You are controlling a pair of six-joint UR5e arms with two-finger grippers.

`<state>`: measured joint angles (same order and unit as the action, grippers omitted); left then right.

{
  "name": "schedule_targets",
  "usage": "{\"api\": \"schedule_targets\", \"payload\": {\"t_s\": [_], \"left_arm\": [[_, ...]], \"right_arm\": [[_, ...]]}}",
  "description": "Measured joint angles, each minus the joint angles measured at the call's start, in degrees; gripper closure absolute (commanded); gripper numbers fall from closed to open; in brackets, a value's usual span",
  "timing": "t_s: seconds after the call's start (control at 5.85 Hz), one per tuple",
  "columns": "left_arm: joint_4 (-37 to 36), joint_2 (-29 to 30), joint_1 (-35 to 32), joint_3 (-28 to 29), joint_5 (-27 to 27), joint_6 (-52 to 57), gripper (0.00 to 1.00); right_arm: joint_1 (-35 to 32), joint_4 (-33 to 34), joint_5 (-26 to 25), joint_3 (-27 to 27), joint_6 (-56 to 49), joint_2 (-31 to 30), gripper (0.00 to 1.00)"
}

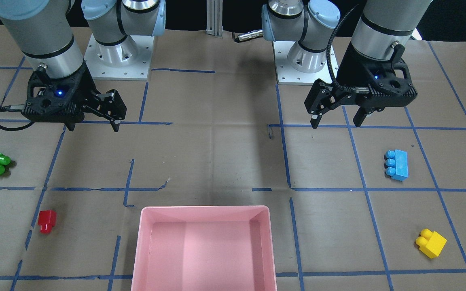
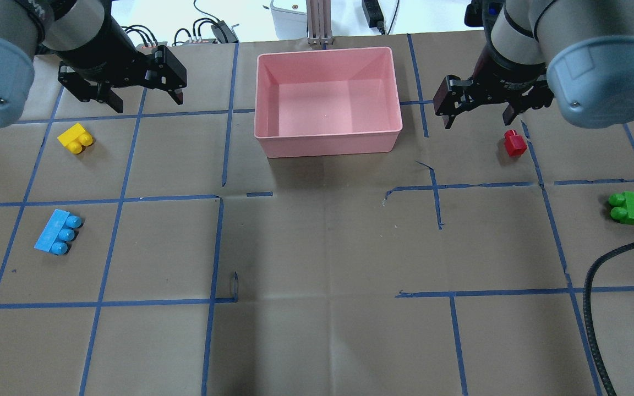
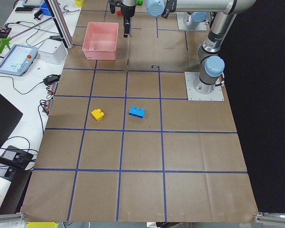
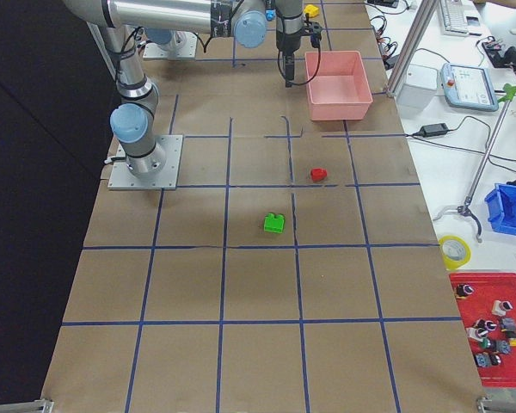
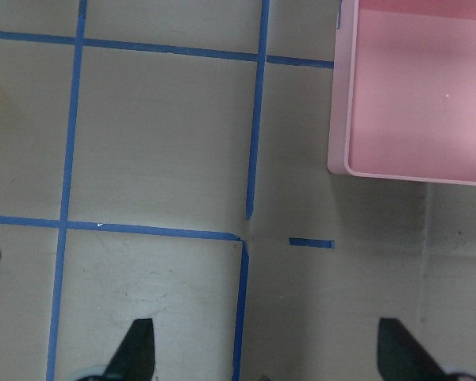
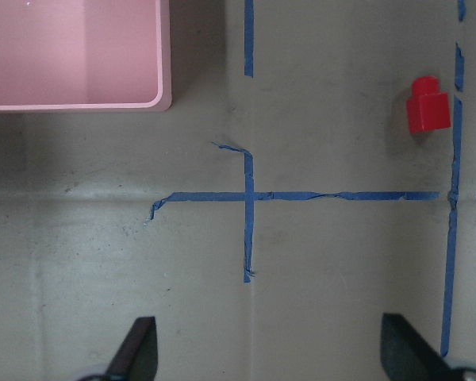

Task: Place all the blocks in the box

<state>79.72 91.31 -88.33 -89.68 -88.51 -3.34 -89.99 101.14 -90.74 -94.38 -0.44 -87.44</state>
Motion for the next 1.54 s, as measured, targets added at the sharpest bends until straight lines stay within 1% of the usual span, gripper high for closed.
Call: {"api": "schedule_targets", "payload": {"t_s": [1.03, 1.37, 1.54], "left_arm": [[0.9, -0.3, 0.0, 0.1, -0.2, 0.0, 0.00], [7.5, -0.2, 0.1, 1.4, -0.2, 0.8, 0.00], [9.1, -0.3, 1.0, 1.4, -0.3, 3.9, 0.00]], "right_arm": [[0.1, 0.0, -0.5, -0.2, -0.5, 0.1, 0.00], [0.5, -0.1, -0.6, -0.3, -0.9, 0.2, 0.00], [1.5, -0.3, -1.7, -0.4, -3.1, 0.0, 0.00]]}}
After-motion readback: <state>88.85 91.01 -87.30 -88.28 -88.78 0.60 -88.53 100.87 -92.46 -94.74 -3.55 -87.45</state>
